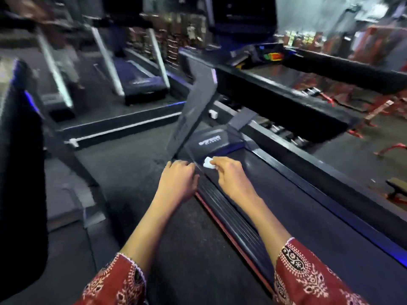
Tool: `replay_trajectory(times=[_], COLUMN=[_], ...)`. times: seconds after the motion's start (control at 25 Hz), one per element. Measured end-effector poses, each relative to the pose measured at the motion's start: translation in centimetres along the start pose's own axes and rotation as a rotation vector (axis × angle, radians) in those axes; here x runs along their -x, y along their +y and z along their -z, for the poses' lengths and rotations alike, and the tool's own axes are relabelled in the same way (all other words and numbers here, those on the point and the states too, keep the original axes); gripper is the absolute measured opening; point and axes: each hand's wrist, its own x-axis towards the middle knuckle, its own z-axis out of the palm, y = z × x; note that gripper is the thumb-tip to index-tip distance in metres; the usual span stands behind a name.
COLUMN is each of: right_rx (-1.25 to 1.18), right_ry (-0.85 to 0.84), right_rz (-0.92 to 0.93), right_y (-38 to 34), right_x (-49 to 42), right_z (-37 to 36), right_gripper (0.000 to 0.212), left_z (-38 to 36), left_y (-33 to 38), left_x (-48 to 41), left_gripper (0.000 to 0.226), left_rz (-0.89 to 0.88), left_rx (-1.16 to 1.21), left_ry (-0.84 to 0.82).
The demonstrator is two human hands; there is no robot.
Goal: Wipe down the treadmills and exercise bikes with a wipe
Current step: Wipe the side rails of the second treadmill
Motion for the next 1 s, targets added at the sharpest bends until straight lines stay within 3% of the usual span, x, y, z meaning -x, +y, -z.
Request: replay_trajectory(times=[0.16,0.28,0.52,0.68,1.0], right_rx=[-0.143,-0.259,-0.652,-0.881,-1.434], right_ry=[-0.066,-0.181,-0.261,-0.500,-0.387], right_rz=[0.183,0.333,0.620,0.830,1.137], right_y=[1.6,-0.8,-6.4,-9.7,-17.7], right_x=[-6.3,-10.8,-17.8,-16.1,-8.3], right_z=[-8.3,-10.6,-16.1,-17.6,-12.3], right_gripper=[0.031,0.028,0.024,0.021,0.025], left_z=[-4.6,-3.0,-0.1,1.8,7.1], left_y=[-6.3,-9.2,-11.5,-6.9,2.7], left_x=[-0.9,-1.4,-0.2,2.8,8.4], left_gripper=[0.024,0.014,0.021,0.023,0.029], left_rz=[0.202,0.341,0.668,0.947,1.197], left_rx=[-0.046,-0.122,-0.299,-0.401,-0.906], left_ry=[0.028,0.148,0.266,0.312,0.796])
